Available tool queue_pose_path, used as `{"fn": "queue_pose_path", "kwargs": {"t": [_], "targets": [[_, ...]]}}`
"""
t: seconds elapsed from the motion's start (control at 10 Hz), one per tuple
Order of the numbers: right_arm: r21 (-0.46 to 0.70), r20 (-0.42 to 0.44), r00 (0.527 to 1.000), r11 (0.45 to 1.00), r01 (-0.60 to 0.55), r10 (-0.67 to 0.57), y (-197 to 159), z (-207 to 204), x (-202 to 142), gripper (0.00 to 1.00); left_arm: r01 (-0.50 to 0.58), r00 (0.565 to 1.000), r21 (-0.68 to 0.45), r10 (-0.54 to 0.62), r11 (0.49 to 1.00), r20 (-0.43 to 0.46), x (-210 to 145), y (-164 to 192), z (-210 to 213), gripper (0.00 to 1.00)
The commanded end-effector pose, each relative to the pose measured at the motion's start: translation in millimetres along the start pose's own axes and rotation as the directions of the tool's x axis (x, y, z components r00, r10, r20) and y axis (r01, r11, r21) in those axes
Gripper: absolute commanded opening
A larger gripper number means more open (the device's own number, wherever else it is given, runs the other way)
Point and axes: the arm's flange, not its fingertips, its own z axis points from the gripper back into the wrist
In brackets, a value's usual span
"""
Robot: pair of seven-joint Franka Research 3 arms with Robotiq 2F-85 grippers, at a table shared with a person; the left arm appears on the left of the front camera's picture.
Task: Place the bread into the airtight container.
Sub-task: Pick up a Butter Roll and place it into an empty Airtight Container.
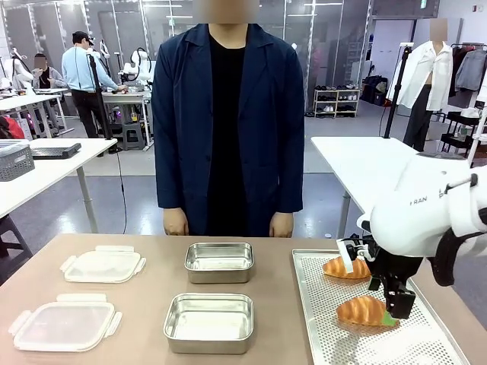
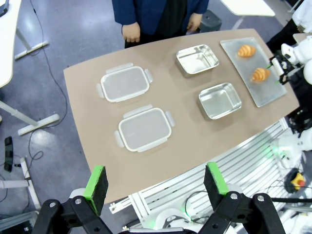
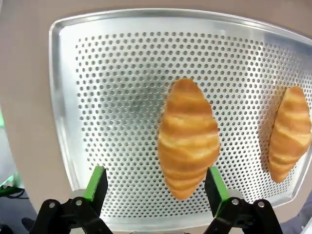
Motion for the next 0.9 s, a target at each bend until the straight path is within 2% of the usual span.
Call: {"fn": "queue_pose_path", "kwargs": {"t": [0.0,0.4,0.5,0.8], "targets": [[-0.032,0.029,0.999,0.999,0.019,-0.018,-17.9,-12.9,0.0,1.0,0.016,1.0,-0.005,-0.016,1.0,-0.003,0.7,-1.0,2.3,1.0],[-0.043,0.031,0.999,0.999,0.019,-0.017,-41.2,-35.5,-0.8,1.0,0.016,1.0,-0.005,-0.016,1.0,-0.003,0.7,-1.0,2.3,1.0],[-0.028,0.046,0.999,0.999,0.028,-0.027,-46.6,-39.7,-1.2,1.0,0.016,1.0,-0.005,-0.016,1.0,-0.003,0.7,-1.0,2.3,1.0],[0.026,0.015,0.999,0.999,0.029,-0.029,-53.9,-51.4,-1.8,1.0,0.016,1.0,-0.005,-0.016,1.0,-0.003,0.7,-1.0,2.3,1.0]]}}
